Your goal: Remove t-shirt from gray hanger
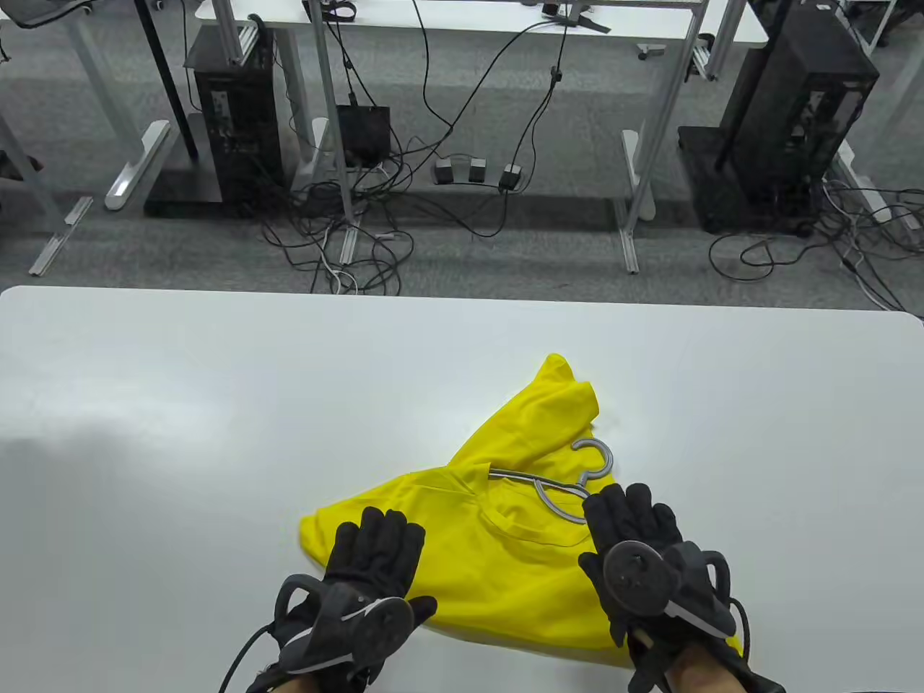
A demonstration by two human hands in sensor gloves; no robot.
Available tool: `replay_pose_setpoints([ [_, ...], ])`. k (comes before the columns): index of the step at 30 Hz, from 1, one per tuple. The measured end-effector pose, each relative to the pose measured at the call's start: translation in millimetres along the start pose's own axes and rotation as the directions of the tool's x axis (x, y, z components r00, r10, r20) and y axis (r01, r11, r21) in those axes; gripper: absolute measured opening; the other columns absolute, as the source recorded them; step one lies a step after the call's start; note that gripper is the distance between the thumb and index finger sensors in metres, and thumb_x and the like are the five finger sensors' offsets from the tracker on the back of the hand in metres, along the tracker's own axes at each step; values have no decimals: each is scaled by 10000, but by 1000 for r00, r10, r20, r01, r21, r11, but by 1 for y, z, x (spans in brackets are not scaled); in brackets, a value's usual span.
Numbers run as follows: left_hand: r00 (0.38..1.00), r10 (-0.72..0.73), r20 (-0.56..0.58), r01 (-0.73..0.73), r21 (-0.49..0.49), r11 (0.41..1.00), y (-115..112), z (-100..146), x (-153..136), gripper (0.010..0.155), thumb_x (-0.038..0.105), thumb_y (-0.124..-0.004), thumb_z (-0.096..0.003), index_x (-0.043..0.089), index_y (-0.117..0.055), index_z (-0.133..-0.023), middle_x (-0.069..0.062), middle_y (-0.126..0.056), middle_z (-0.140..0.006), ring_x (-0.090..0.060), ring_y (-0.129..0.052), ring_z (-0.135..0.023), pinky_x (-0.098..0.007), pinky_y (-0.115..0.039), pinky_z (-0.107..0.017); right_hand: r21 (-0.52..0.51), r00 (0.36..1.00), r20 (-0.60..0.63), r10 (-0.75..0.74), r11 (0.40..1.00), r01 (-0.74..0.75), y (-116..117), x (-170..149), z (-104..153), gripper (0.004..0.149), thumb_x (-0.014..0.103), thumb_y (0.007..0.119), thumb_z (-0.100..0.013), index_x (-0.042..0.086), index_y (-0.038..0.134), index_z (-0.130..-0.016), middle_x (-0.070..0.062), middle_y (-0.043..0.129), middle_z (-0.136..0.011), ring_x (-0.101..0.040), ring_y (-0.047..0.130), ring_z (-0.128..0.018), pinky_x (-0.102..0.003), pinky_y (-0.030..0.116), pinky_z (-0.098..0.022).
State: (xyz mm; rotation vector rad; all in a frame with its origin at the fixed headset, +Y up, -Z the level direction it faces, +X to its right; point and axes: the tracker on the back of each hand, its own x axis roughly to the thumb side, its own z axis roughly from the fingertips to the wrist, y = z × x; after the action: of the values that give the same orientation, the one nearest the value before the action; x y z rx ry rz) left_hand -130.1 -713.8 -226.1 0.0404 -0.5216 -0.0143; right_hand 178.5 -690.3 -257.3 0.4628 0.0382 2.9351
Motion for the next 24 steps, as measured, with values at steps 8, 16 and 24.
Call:
replay_pose_setpoints([
  [8, 1000, -3, -3, 3, 1, 1000, 1, 0, 0, 848, 579, -583, -504, 97, -295, -1140, -195, -248, -1182, -481, -311, -1115, -644, -271, -772, 14, 1000, -11, -8, 1000, 8, 0, -2, 0, 697, 384, 629, -505, 131, 371, -1101, -183, 348, -1155, -461, 254, -1048, -622, 222, -692],
  [16, 1000, 12, -28, -11, 40, 999, 9, 3, -6, 848, 580, -582, -504, 96, -300, -1141, -194, -255, -1183, -482, -320, -1116, -645, -277, -772, 15, 999, -38, -28, 999, 28, 1, -11, -1, 693, 380, 628, -505, 135, 372, -1100, -180, 349, -1157, -459, 253, -1050, -619, 219, -696],
  [24, 998, 33, -53, -30, 61, 998, 14, 5, -12, 845, 579, -582, -504, 95, -309, -1141, -198, -268, -1183, -483, -333, -1114, -646, -283, -771, 11, 986, -150, -66, 998, 69, 15, -46, -14, 687, 376, 621, -504, 153, 356, -1097, -164, 327, -1159, -438, 224, -1057, -603, 199, -707],
])
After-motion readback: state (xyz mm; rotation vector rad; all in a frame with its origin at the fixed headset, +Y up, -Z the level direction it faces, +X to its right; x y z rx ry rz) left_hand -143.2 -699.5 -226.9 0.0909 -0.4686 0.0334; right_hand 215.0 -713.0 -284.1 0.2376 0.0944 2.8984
